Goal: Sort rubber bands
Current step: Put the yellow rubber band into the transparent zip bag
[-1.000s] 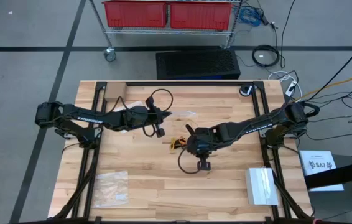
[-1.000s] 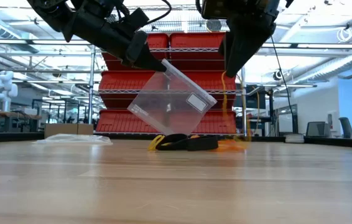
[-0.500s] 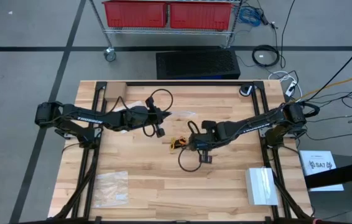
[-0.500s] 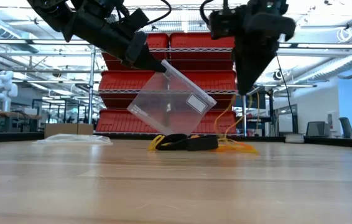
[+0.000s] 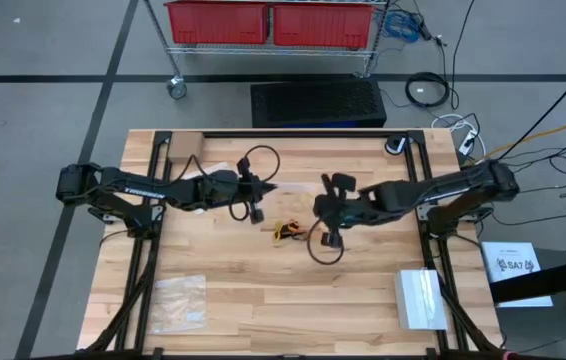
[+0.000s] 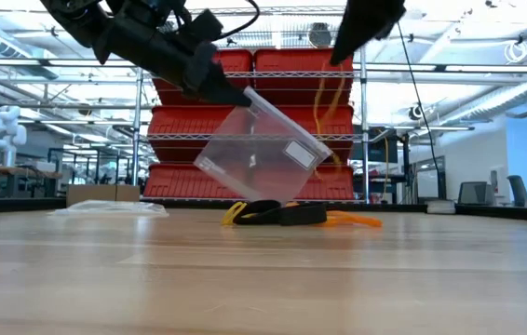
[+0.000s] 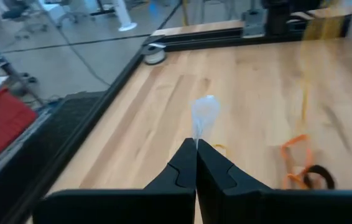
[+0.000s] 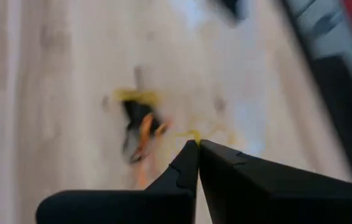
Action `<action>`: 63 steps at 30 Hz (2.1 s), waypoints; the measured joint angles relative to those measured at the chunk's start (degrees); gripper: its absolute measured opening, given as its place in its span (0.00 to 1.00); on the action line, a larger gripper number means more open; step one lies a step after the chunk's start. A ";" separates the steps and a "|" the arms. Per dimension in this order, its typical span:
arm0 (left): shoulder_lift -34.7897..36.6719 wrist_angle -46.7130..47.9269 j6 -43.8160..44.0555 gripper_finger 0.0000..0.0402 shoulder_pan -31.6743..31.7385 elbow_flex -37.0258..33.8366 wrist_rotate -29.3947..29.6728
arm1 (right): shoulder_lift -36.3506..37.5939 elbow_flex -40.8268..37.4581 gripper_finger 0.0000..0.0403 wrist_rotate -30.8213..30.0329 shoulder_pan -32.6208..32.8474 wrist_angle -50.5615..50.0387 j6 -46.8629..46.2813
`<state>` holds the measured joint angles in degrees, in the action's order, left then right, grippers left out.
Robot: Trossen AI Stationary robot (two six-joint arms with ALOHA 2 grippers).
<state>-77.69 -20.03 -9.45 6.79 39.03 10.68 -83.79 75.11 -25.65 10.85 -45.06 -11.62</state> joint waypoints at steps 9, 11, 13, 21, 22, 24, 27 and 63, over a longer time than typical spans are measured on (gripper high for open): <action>-0.01 -0.76 0.11 0.00 0.00 0.00 -5.21 | 4.73 0.00 0.00 -3.52 -0.02 10.77 9.18; 0.00 -1.05 0.13 0.00 0.00 0.01 -5.63 | 5.10 0.36 0.00 -4.76 -0.02 11.97 9.72; 0.00 -1.09 0.13 0.00 0.00 0.00 -5.99 | 5.18 1.20 0.00 -5.93 -0.02 11.89 10.23; 0.00 -1.51 0.15 0.00 0.00 0.00 -6.90 | 4.63 4.25 0.00 -6.40 -0.04 12.44 13.79; -0.01 -1.51 0.15 0.00 0.00 0.01 -7.67 | 4.61 4.38 0.00 -6.39 -0.04 12.45 14.24; -0.01 -1.64 0.16 0.00 0.00 0.00 -8.69 | 4.58 4.58 0.00 -6.69 -0.11 12.45 14.71; -0.02 -2.13 0.20 0.00 -0.04 0.00 -8.99 | 4.57 4.61 0.00 -7.33 -0.46 12.52 14.88; -0.02 -3.93 1.64 0.00 -0.07 0.01 -10.93 | 4.50 4.66 0.00 -9.03 -0.74 14.01 17.05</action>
<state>-77.71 -23.97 -7.81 6.72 39.04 -0.25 -79.29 79.77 -34.68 10.11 -31.05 5.43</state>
